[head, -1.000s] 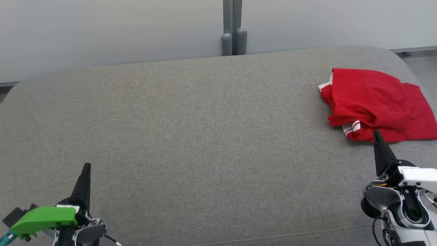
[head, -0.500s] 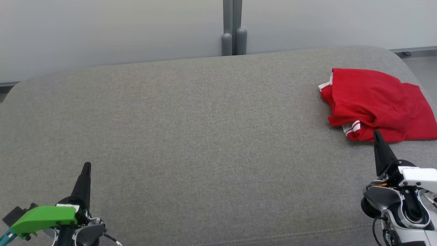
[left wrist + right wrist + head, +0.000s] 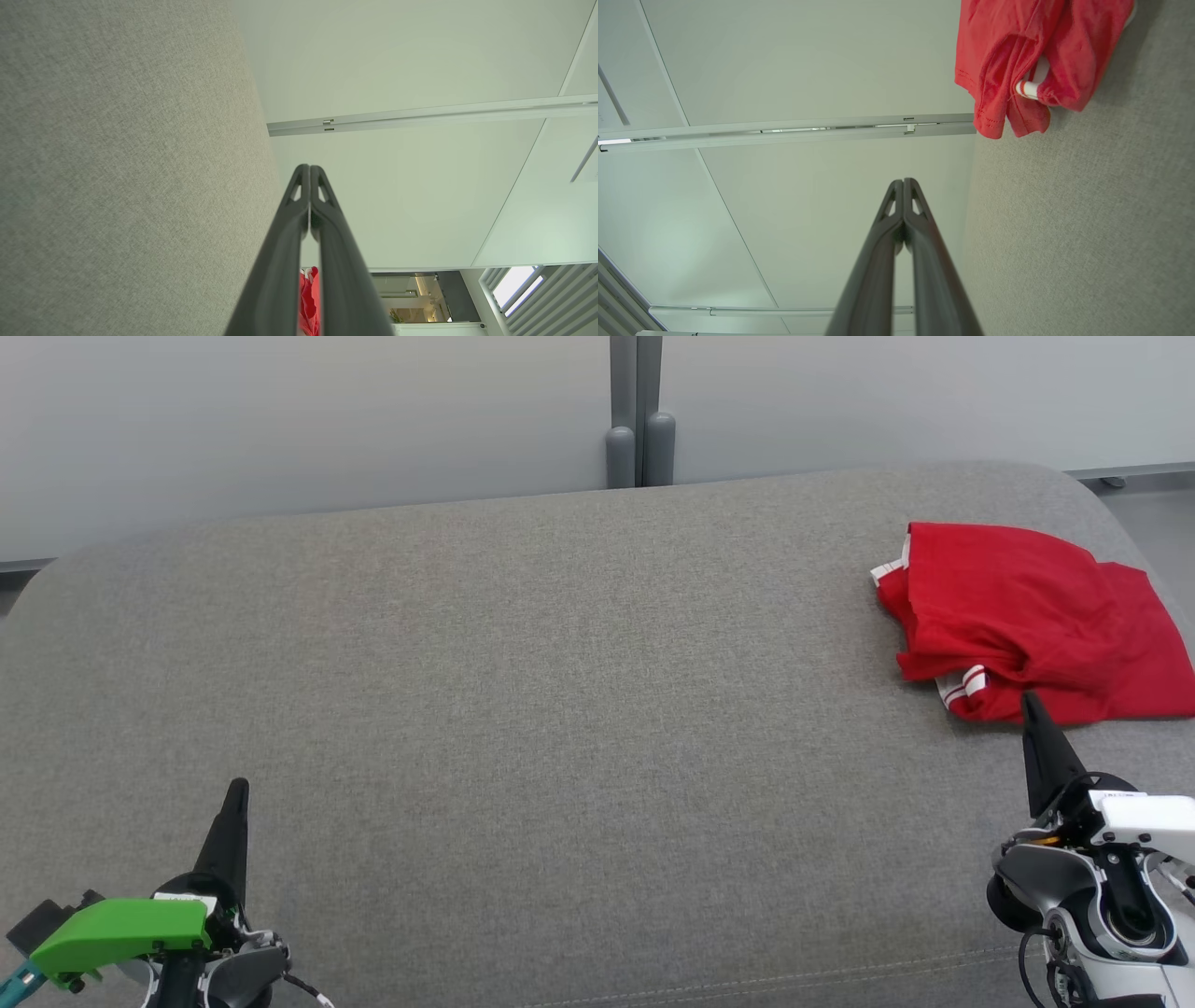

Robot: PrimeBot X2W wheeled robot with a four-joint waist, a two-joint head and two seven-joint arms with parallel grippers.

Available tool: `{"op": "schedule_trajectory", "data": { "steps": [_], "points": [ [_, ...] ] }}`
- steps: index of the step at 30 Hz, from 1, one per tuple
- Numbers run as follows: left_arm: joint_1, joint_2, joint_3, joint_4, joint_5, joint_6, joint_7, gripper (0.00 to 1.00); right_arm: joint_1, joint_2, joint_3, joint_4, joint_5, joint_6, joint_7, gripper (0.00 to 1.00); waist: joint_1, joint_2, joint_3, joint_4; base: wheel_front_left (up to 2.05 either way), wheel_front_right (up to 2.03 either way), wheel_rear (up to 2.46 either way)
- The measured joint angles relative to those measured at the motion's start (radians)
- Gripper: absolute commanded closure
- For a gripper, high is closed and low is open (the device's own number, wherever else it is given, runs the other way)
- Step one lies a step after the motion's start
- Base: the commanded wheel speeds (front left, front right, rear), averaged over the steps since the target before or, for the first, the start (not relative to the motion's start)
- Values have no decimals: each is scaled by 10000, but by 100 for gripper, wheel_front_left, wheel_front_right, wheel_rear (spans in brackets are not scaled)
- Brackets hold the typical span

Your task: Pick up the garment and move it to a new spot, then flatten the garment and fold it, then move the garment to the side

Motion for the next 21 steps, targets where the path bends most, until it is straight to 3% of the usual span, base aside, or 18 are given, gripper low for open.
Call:
{"op": "schedule_trajectory", "data": {
  "steps": [21],
  "points": [
    [0, -2, 8, -6, 0, 0, 0, 100, 0, 8, -23, -2, 0, 0, 0, 100, 0, 0, 2, 0, 0, 0, 0]
  ]
}}
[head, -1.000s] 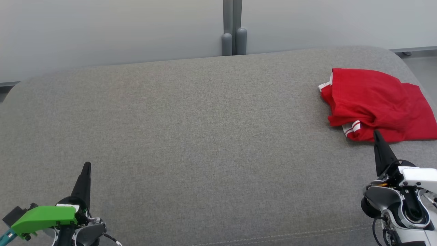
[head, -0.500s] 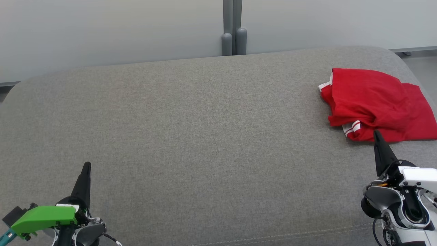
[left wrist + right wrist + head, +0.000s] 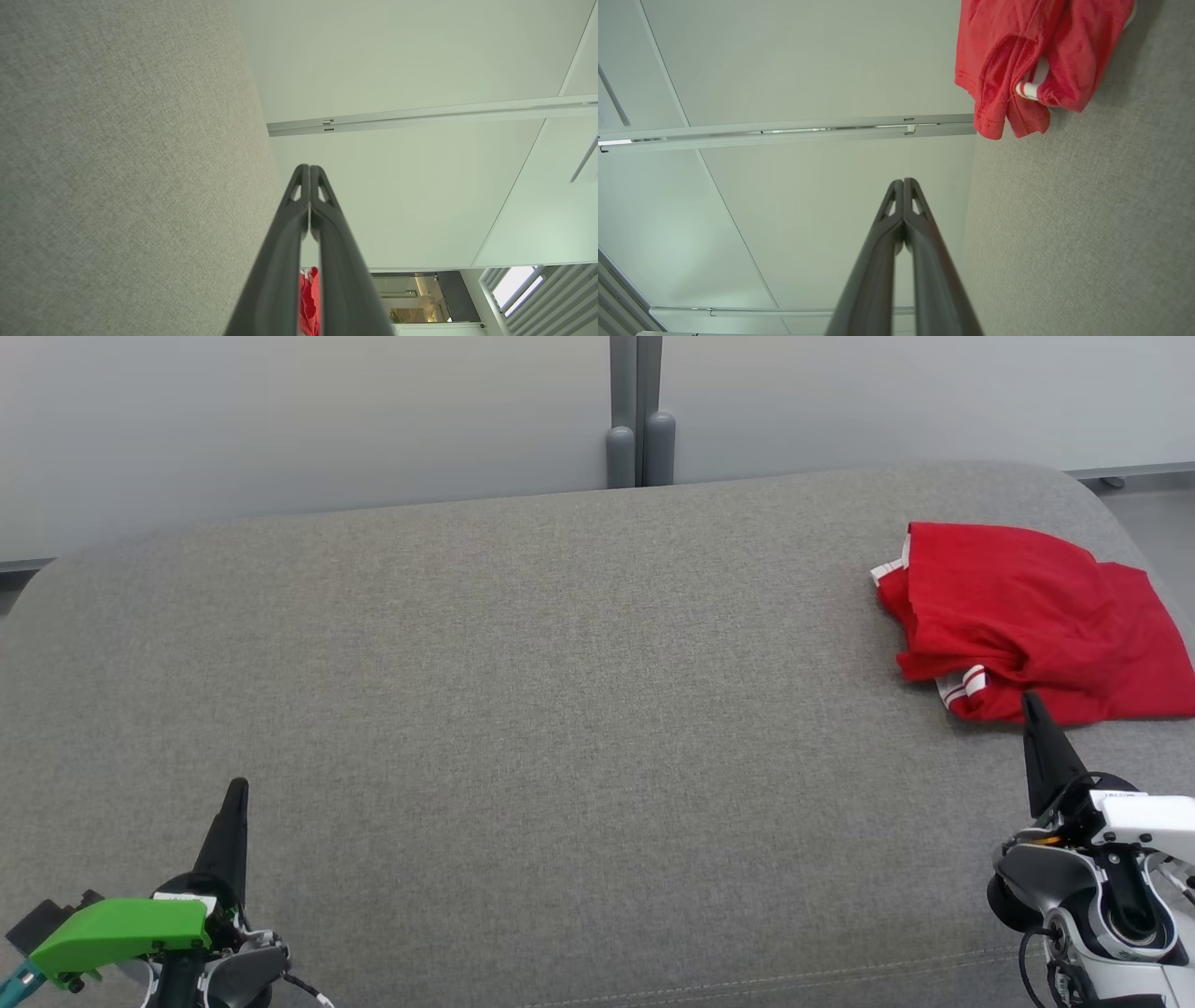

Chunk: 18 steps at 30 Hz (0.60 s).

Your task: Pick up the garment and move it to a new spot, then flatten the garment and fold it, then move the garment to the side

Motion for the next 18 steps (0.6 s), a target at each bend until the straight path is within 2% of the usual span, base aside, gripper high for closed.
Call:
{"op": "schedule_trajectory", "data": {
  "steps": [18],
  "points": [
    [-1, -2, 6, -12, 0, 0, 2, 100, 0, 8, -13, -17, 0, 0, 2, 100, 0, 0, 1, 0, 0, 0, 0]
  ]
}}
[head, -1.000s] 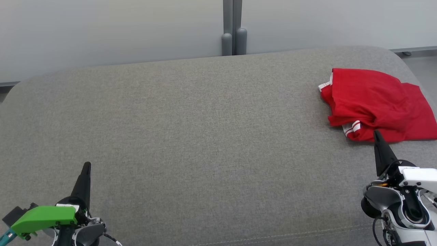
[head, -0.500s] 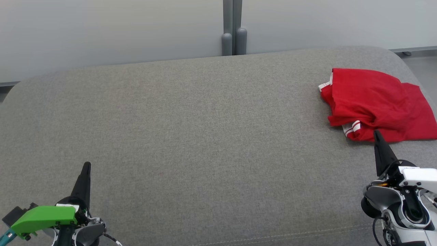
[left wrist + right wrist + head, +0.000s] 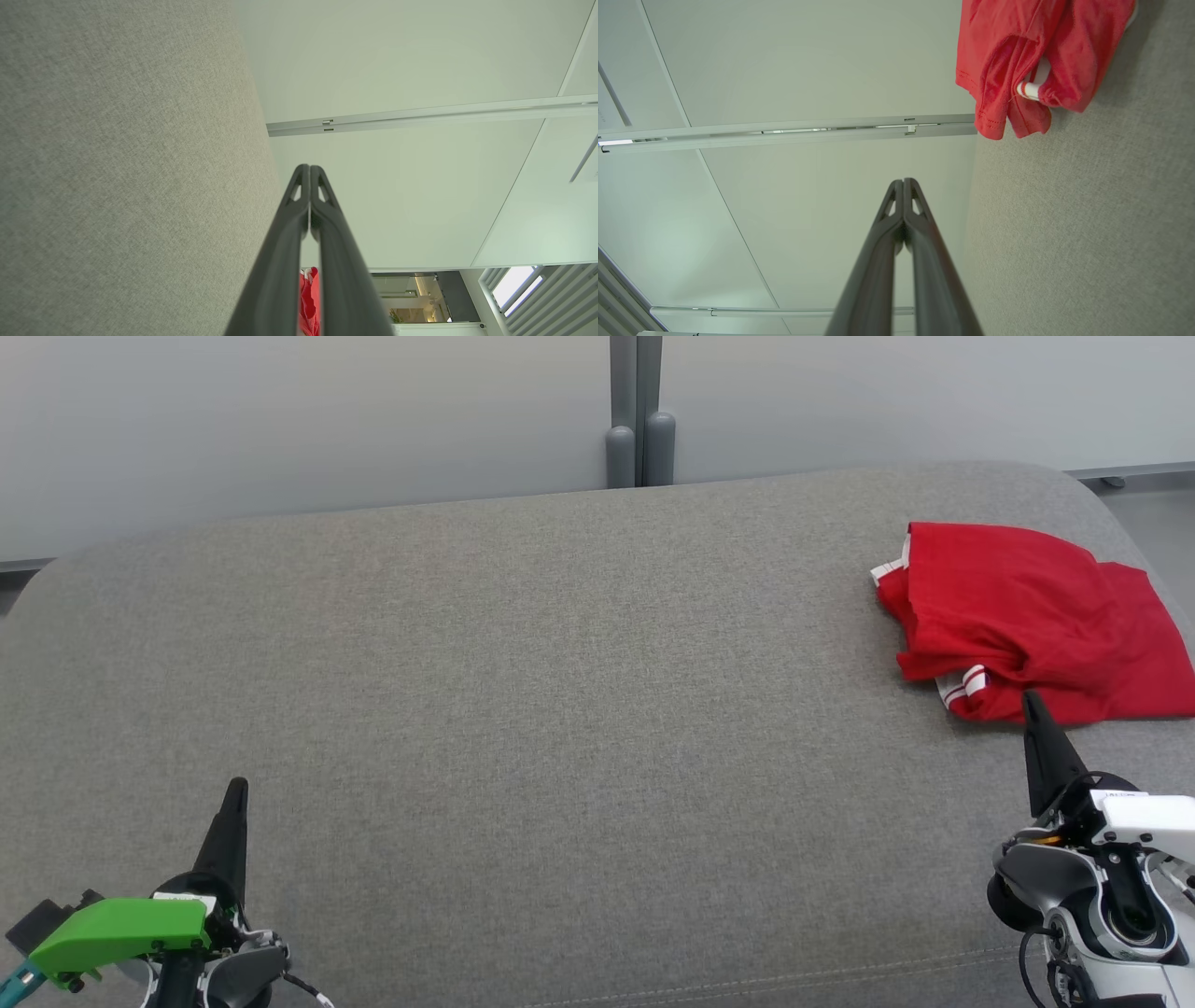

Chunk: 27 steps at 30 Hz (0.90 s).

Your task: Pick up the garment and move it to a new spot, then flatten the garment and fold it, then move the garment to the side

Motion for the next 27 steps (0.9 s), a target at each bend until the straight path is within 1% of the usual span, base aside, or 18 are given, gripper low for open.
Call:
{"op": "schedule_trajectory", "data": {
  "steps": [27],
  "points": [
    [0, -4, 17, -15, 0, 0, 44, 100, 0, 15, -23, -29, -2, 0, 13, 100, 0, 0, 1, 0, 0, 0, 0]
  ]
}}
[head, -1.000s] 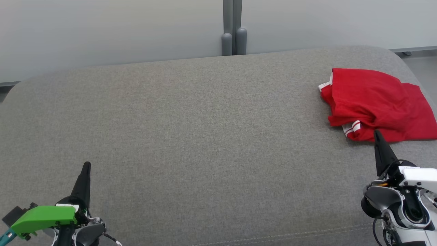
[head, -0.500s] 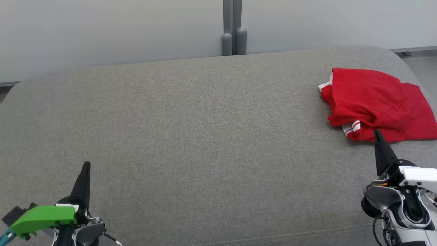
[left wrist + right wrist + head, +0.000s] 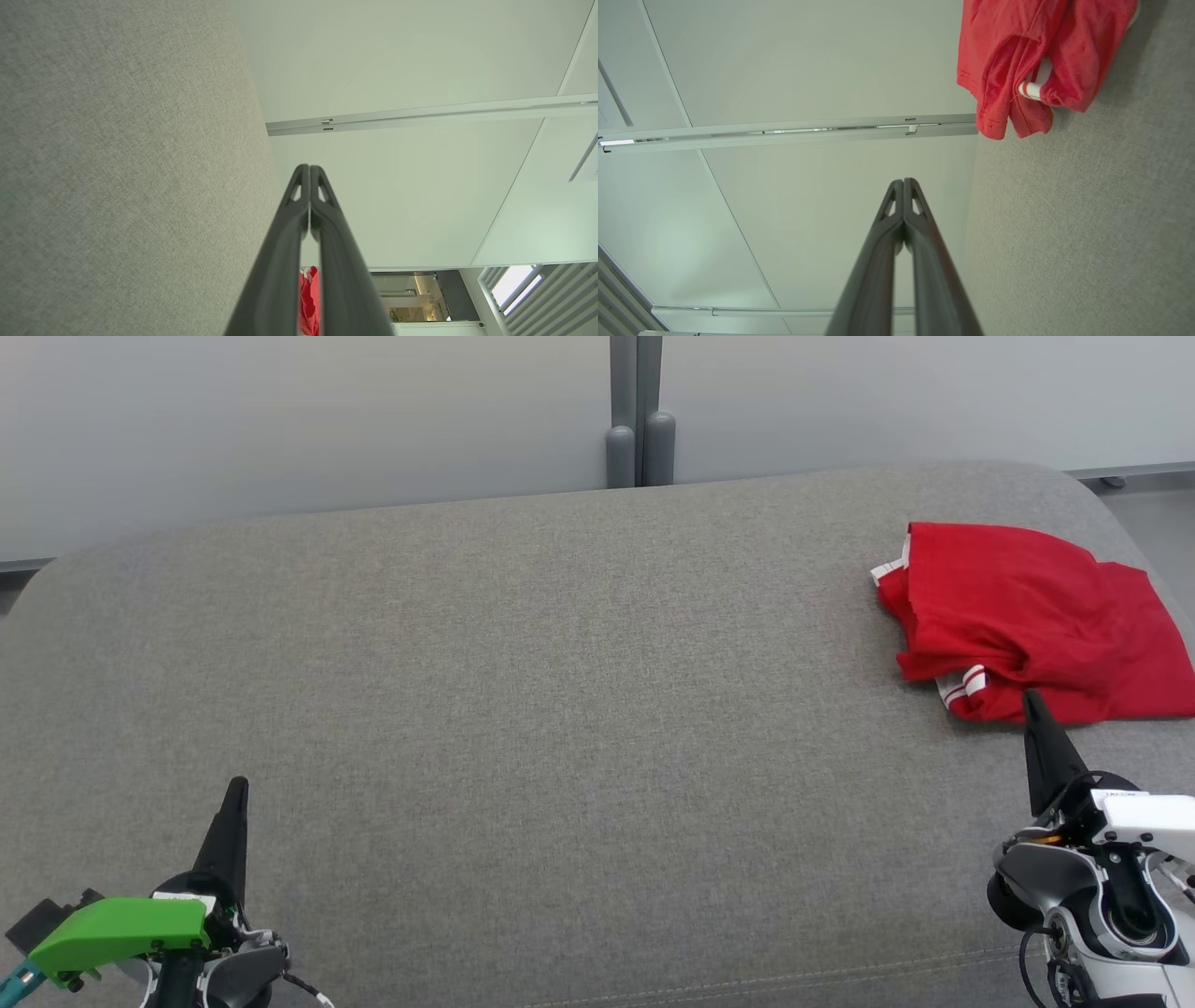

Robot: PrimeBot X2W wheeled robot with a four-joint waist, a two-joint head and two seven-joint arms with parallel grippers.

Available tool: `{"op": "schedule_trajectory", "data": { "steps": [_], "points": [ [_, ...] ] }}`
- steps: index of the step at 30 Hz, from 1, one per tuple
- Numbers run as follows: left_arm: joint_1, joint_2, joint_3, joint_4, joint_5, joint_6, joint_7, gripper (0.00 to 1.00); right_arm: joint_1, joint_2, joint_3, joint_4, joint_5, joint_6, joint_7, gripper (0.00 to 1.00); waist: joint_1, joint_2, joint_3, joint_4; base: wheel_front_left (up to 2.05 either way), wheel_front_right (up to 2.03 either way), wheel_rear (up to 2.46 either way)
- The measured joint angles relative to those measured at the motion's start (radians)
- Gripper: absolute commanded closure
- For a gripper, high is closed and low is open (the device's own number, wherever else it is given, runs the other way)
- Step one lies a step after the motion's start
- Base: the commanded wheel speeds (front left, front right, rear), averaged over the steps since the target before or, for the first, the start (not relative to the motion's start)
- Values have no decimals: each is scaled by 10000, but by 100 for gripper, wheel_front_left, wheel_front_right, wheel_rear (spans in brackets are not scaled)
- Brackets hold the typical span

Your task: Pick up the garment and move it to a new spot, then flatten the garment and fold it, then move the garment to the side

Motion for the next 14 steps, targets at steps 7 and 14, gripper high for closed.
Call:
{"op": "schedule_trajectory", "data": {
  "steps": [7, 14],
  "points": [
    [0, -2, 2, -2, 0, 0, 0, 100, 0, 8, -6, -4, 0, 0, 0, 100, 0, 0, 0, 0, 0, 0, 0],
    [0, -4, 4, -6, 0, 0, 0, 100, 0, 13, -15, -6, -2, 0, 0, 100, 0, -1, 0, 0, 0, 0, 0]
  ]
}}
